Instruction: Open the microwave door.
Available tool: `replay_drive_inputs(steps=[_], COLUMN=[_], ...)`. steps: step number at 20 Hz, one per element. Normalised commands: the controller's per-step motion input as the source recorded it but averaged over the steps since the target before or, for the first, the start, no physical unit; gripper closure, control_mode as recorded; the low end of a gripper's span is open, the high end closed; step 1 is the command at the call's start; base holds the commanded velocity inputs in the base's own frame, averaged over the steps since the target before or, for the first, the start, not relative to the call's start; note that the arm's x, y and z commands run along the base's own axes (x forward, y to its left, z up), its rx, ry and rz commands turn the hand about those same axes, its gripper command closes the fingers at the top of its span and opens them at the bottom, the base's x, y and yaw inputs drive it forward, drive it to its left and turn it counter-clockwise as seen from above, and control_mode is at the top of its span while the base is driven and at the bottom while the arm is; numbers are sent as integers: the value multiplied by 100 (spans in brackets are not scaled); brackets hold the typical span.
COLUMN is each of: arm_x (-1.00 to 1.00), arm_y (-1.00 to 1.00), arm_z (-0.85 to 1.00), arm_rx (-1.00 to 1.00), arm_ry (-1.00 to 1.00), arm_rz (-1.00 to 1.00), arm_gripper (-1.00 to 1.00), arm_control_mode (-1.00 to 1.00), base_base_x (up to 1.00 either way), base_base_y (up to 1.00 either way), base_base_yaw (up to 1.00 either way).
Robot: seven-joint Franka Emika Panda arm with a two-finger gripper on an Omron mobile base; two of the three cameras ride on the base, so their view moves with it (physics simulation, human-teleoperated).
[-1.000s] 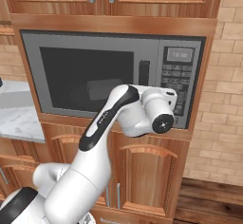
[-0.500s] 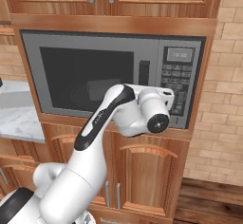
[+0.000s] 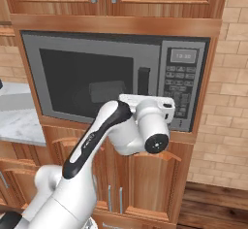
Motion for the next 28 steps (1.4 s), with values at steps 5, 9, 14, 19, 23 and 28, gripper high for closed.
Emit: replay_drive_inputs(steps=[5,9,14,19,23,28], arm_x=[-98,-100,-100,-100,-100,-100], arm_y=[0,0,5,27,43,-26], arm_z=[11,18,25,22,17,30], arm_rx=[0,0,0,0,-4,2], arm_ry=[-6,-7,-4,-4,-6,-10], arm_rz=[0,0,0,0,0,11], arm_gripper=[100,100,100,100,-100,-100], arm_control_mode=[-100,-100,-100,-100,-100,-100], base_base_x=[0,0,0,0,0,0], base_base_y=[0,0,0,0,0,0], base_base_yaw=[0,0,0,0,0,0])
